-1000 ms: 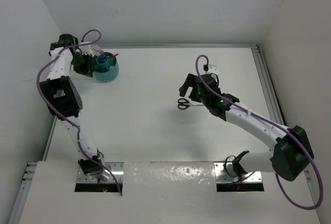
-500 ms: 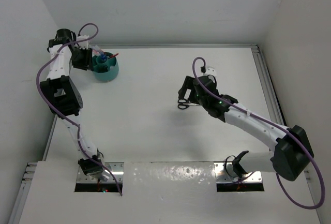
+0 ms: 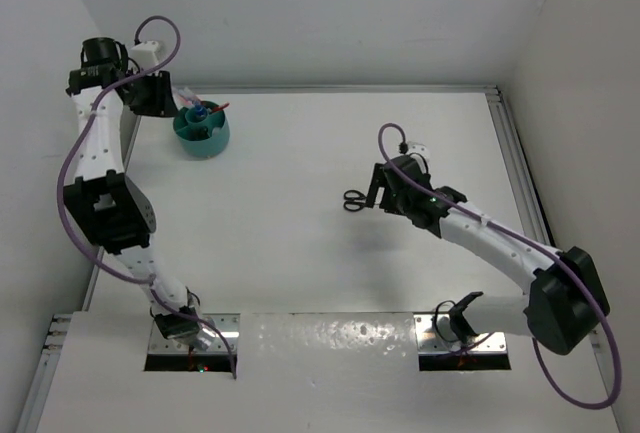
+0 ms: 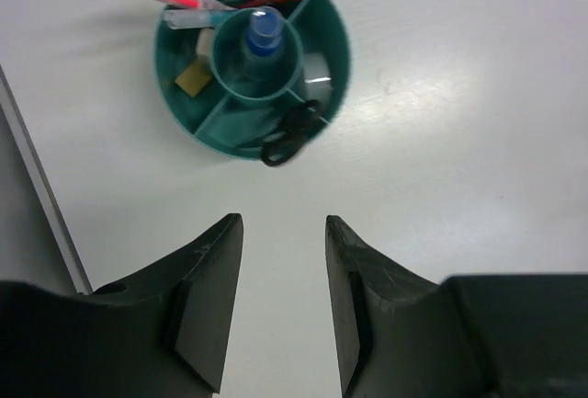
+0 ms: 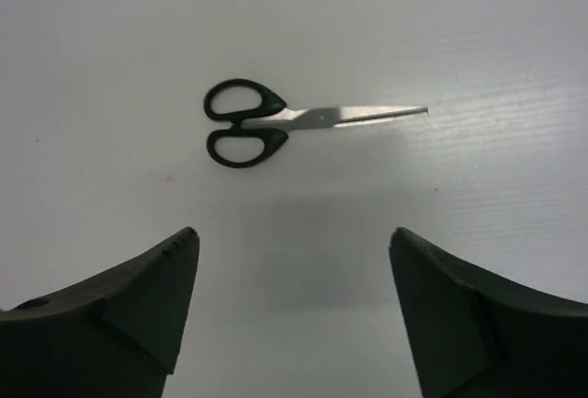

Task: Sort the stationery into containers
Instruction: Place the scissors in the storage box, then pick up the scissors from the center of the board.

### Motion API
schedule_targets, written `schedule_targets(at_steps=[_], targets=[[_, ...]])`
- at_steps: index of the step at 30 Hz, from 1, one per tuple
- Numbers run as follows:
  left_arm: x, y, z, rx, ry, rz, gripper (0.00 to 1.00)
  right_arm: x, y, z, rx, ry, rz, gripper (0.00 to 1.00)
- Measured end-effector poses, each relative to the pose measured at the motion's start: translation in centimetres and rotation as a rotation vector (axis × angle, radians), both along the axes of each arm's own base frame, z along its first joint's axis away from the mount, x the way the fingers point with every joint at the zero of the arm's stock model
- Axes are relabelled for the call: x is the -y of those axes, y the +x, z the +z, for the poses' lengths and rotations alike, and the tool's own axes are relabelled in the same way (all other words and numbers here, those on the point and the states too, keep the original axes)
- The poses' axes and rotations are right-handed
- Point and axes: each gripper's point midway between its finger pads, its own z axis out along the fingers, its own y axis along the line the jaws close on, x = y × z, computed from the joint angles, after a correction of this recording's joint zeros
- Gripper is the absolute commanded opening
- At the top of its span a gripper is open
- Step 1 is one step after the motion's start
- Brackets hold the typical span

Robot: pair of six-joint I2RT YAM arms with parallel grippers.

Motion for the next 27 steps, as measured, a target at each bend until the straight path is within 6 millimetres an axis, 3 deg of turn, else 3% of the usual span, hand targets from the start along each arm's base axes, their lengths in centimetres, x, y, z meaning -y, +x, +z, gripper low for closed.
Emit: schedule_targets(at_steps=[1,2,3,4,7,11,16,19,21,23,27], targets=[[0.6,-0.7,0.8,0.017,-0.002,-0.014,0.39,0.6,-0.1,-0.7,-0.036,0.021,-0.002,0.39],[1.3,-1.3,1.6,0.032,-0.005,-0.027,0.39,1.4,-0.1,-1.4,-0.066,0.041,-0.021,0.21],[2.1,-2.0,2.3,0.047,-0.009,-0.046,0.39,2.2,0.1,-2.2,-0.106,0.095,-0.056,0.08],[3.0,-2.4,2.8,0.059,-0.013,-0.068,0.39,2.7,0.4,-2.7,-0.131,0.139,-0.094,0.06],[5.4,-3.0,3.3,0.079,-0.032,-0.124,0.39,4.3,1.1,-3.9,-0.172,0.244,-0.245,0.34],[7.6,-3.8,1.5,0.034,-0.069,-0.165,0.39,3.5,1.9,-4.2,-0.142,0.267,-0.289,0.47],[7.8,-5.2,-1.3,-0.038,-0.075,-0.167,0.39,-0.5,5.3,-3.7,-0.19,0.111,-0.003,0.49],[7.8,-5.7,-1.5,-0.038,-0.066,-0.165,0.39,-3.0,8.7,-3.4,-0.242,0.016,0.163,0.5],[7.8,-6.0,-1.2,-0.027,-0.063,-0.165,0.39,-3.7,9.8,-3.7,-0.262,-0.056,0.247,0.55],[7.9,-6.1,-0.9,-0.016,-0.062,-0.166,0.39,-3.7,9.8,-4.2,-0.276,-0.159,0.352,0.55],[7.8,-5.9,-0.7,-0.003,-0.057,-0.166,0.39,-4.1,7.9,-5.2,-0.285,-0.375,0.646,0.58]])
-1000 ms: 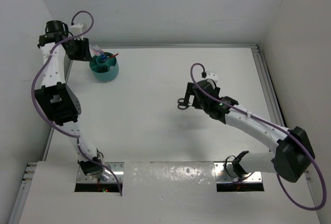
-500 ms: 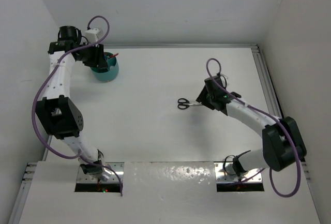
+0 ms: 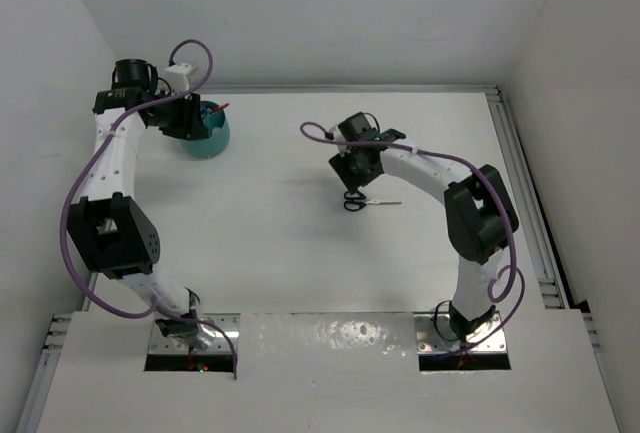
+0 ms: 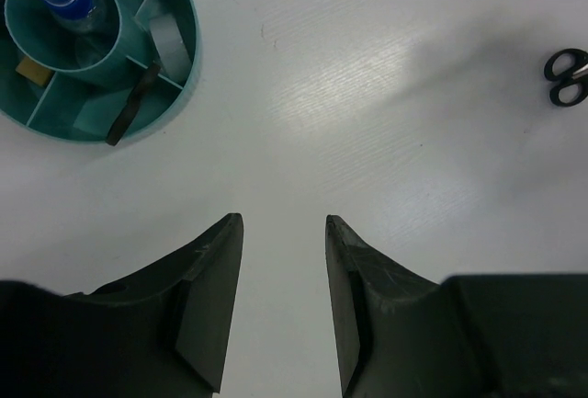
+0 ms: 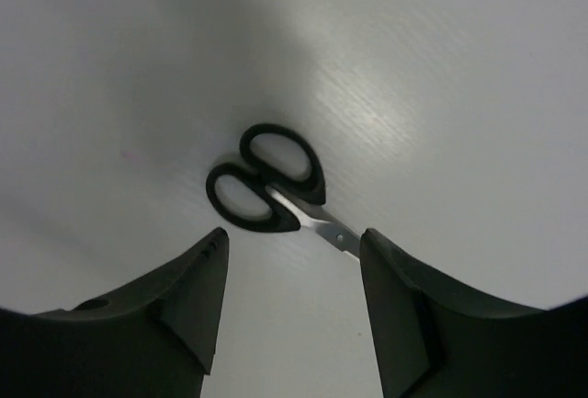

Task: Sort the stationery into containers
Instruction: Pick up the scissors from the center of the board.

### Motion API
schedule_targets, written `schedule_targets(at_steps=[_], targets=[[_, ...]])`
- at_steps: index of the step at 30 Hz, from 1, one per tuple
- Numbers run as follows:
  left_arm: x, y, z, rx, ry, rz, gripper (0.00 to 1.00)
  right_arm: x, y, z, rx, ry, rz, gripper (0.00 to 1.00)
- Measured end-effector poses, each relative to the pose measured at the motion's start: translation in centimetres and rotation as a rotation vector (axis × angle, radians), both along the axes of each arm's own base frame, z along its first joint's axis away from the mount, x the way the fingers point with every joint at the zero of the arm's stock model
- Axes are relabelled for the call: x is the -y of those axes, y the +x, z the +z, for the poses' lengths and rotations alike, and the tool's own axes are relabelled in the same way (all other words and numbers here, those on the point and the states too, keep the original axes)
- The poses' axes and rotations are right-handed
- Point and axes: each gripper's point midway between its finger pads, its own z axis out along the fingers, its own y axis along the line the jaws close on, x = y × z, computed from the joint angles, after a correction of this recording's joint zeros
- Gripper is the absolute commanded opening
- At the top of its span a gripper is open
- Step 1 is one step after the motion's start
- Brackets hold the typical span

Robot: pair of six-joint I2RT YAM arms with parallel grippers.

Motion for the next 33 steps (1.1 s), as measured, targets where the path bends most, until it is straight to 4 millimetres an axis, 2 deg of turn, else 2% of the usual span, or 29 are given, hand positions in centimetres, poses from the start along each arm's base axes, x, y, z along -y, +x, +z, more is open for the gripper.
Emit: schedule_targets(at_steps=[2,6,11,15,19,25,33], targets=[[0.0,0.0,0.0,0.0,0.002,0.001,0.39,-0.6,-0.8,-0.6,0.0,-0.042,0.16,0.59],[-0.2,0.0,0.0,0.001,0.006,0.006,0.39,0.0,-1.7,-2.3,-0.027,-0.071,0.387,0.56],[-0.5,-0.2,0.3,0.008,0.015,0.017,0.39,-0.1,-1.7,-3.7,-0.053,-0.061,0.566,0.42],[-1.1,-0.2,0.5,0.013,0.021,0.032,0.39,-0.7,-1.5,-5.7,-0.091,-0.06,0.679,0.36],[-1.8,-0.3,0.5,0.014,0.026,0.052,0.39,-0.8,-2.0,-6.8,-0.108,-0.069,0.754,0.37],[-2.2,-0.3,0.5,0.01,0.024,0.071,0.39,-1.2,-1.7,-6.7,-0.049,-0.077,0.809,0.31],[-2.9,-0.4,0.5,0.009,0.024,0.091,0.39,-1.1,-1.8,-6.7,-0.048,-0.079,0.815,0.3]])
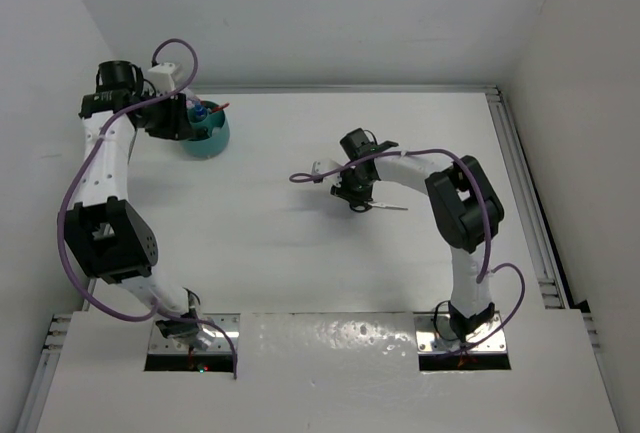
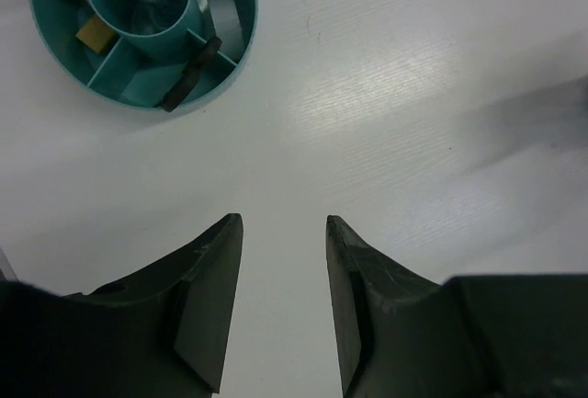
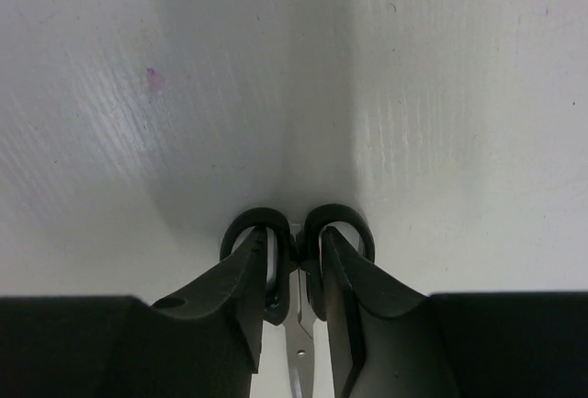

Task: Sort the stationery into containers
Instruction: Pick up the scissors from the center of the board.

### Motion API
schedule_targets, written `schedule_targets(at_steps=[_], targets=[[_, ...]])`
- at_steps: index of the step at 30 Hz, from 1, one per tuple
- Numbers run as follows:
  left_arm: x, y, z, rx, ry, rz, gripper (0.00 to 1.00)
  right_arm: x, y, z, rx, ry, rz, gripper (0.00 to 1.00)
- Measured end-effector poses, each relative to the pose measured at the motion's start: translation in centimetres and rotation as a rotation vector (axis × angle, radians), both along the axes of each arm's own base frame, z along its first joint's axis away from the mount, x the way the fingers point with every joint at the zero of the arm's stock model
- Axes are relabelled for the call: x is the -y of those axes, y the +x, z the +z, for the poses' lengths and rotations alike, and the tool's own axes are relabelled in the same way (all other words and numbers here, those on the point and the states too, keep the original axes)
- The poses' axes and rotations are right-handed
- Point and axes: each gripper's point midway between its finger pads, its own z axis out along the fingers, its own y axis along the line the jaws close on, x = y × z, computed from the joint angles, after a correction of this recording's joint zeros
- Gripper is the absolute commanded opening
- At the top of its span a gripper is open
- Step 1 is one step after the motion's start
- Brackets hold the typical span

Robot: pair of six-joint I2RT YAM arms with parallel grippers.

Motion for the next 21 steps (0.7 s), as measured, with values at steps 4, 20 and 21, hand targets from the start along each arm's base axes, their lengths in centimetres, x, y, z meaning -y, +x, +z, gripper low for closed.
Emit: schedule_targets(at_steps=[4,20,21], targets=[[-0.5,0.0,0.0,0.0,-0.003,0.015,0.39,0.1,-0.1,0.0,-0.003,-0.004,0.0,0.16],[-0.3,0.0,0.2,0.009,-0.025,0.017,0.39,0.6,-2.4,1.2,-0.024,0.078,-0.122,0.0],[-0.2,0.0,0.3,0.009,-0.031,0.016,0.39,0.4,-2.5,1.7,-0.011,0.103,-0.134,0.0]])
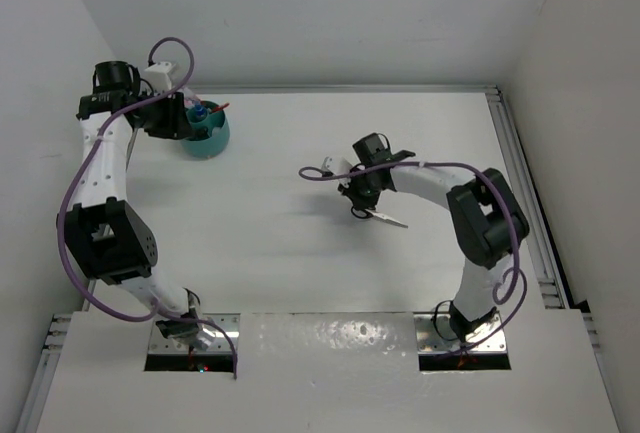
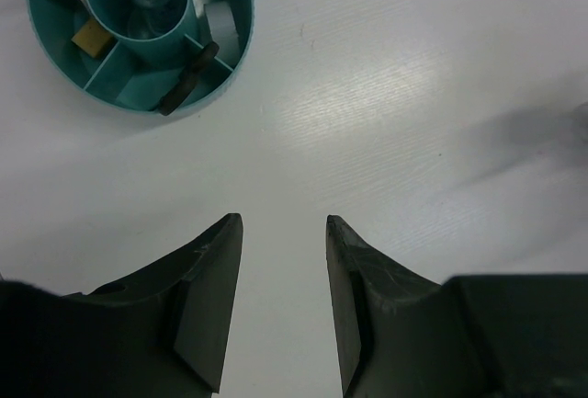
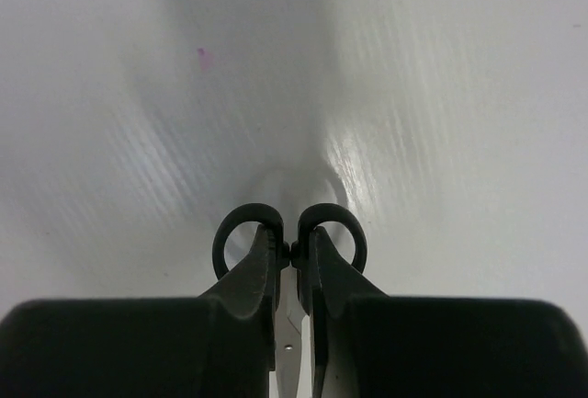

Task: Sort the stationery into containers
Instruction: Pick up the scissors from the center of the board.

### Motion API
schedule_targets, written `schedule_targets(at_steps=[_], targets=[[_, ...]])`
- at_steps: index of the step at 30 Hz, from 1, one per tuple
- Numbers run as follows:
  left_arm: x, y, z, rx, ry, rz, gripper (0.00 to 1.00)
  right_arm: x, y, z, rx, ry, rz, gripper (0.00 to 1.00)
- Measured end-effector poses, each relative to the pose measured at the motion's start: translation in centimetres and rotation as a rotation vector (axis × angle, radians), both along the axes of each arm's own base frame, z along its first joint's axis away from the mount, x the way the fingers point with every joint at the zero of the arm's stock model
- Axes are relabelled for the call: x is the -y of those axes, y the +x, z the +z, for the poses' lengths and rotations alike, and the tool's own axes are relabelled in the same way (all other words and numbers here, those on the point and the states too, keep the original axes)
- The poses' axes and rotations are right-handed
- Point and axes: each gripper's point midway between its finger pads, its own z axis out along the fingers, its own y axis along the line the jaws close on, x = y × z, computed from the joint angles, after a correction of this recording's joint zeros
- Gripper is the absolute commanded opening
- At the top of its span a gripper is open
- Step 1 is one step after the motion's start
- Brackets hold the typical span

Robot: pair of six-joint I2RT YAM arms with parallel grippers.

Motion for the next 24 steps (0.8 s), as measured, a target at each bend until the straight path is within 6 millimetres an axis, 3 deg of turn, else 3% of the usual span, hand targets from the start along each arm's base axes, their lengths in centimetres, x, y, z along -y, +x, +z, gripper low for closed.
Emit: schedule_targets(at_steps=[6,10,13,17,21,24], targets=[[0.6,0.0,0.3,0.01,-0.024,-0.018,0.4,-1.3,0.1,3.0,0.112,0.141,-0.065,0.0],[2.4,0.0,0.6,0.017,-0.064,-0.069,0.39,-2.4,0.6,4.1,0.163,0.244,-0.161,0.0],[5.7,-0.3,1.2,0.023,-0.13,-0.16,0.4,-3.2,1.7,5.5,0.221,0.314,-0.266,0.0],[12.3,-1.6,2.0,0.015,-0.213,-0.338,0.41,-5.1,4.2,9.2,0.34,0.446,-0.411,0.0],[18.4,-3.8,2.5,-0.003,-0.262,-0.516,0.44,-7.6,6.4,14.4,0.45,0.574,-0.498,0.0],[21.0,-5.3,2.4,-0.023,-0.291,-0.594,0.46,-10.0,7.5,18.8,0.526,0.682,-0.517,0.0]])
